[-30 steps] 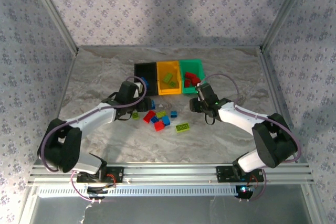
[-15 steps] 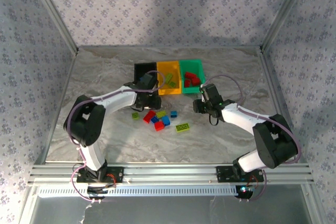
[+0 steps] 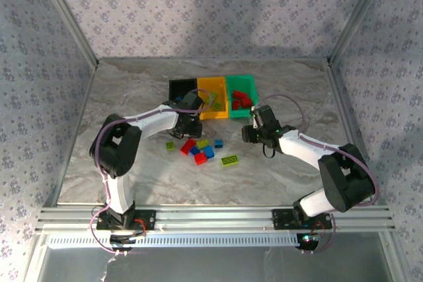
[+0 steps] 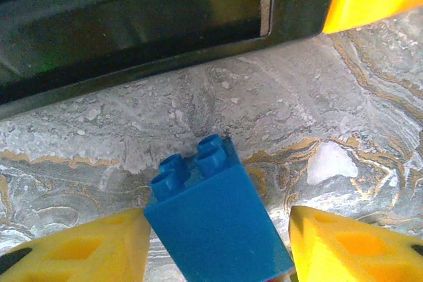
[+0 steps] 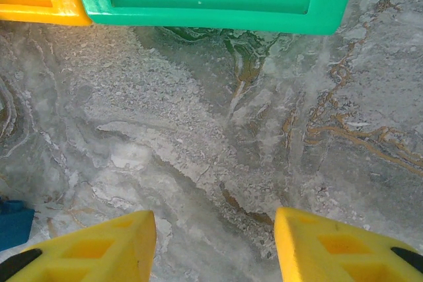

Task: Sort the legos into containers by color
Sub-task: Pick up the lego from the center of the table, then place the lego in the container.

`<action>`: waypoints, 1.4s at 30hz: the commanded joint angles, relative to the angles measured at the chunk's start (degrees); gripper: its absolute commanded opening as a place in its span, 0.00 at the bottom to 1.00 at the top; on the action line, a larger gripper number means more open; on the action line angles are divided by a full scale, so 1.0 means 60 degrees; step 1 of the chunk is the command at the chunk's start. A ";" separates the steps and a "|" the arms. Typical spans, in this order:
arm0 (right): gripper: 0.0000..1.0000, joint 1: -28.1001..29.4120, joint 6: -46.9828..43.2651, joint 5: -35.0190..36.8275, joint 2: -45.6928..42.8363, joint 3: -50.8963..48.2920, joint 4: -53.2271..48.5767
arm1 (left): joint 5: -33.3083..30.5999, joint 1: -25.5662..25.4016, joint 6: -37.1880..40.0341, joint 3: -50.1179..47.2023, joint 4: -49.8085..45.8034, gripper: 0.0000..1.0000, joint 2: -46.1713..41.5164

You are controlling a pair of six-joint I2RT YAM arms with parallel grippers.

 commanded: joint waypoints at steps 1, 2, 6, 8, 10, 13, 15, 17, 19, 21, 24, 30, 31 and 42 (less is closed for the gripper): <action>0.52 0.0016 -0.0181 -0.0035 -0.0004 -0.0012 -0.0029 | -0.0216 -0.0066 0.0111 0.0016 -0.0304 0.46 -0.0027; 0.52 0.0015 -0.0181 0.0001 0.0003 -0.0013 -0.0037 | -0.0244 -0.0069 0.0127 -0.0014 -0.0311 0.43 -0.0066; 0.53 -0.0001 -0.0181 0.0018 0.0052 0.0002 -0.0095 | -0.0404 -0.0095 0.0196 -0.0166 -0.0232 0.36 -0.0367; 0.53 0.0022 -0.0167 0.0004 -0.0015 -0.0012 -0.0046 | -0.0492 -0.0089 0.0200 -0.0225 -0.0231 0.34 -0.0523; 0.53 0.0004 -0.0144 0.0019 0.0000 -0.0035 -0.0024 | -0.0567 -0.0123 0.0214 -0.0337 -0.0149 0.33 -0.0782; 0.53 -0.0029 -0.0122 -0.0039 0.0067 -0.0013 -0.0065 | -0.0710 -0.0143 0.0269 -0.0624 0.0127 0.31 -0.1338; 0.53 -0.0026 -0.0122 -0.0160 0.0040 -0.0012 -0.0031 | -0.0821 -0.0153 0.0299 -0.0767 0.0252 0.31 -0.1677; 0.53 -0.0029 -0.0066 -0.0224 0.0044 -0.0048 0.0066 | -0.0904 -0.0152 0.0355 -0.0878 0.0335 0.31 -0.2093; 0.53 -0.0036 -0.0049 -0.0262 0.0135 -0.0031 0.0077 | -0.0983 -0.0170 0.0496 -0.0995 0.0471 0.31 -0.2550; 0.53 -0.0029 -0.0063 -0.0300 0.0159 0.0024 0.0013 | -0.1176 -0.0159 0.0623 -0.1100 0.0621 0.31 -0.2927; 0.53 -0.0020 -0.0035 -0.0334 0.0075 -0.0012 0.0061 | -0.1553 -0.0148 0.0827 -0.1005 0.0696 0.31 -0.3222; 0.53 -0.0003 0.0009 -0.0407 0.0219 0.0073 0.0063 | -0.1638 0.0032 0.1098 -0.0248 0.0510 0.31 -0.2661; 0.53 0.0028 0.0010 -0.0396 0.0201 0.0061 0.0084 | -0.1682 0.0077 0.1149 -0.0102 0.0501 0.31 -0.2516; 0.53 0.0286 -0.0075 -0.0112 0.0133 0.0063 -0.0026 | -0.1358 0.0870 0.1518 0.1669 0.0467 0.38 -0.0461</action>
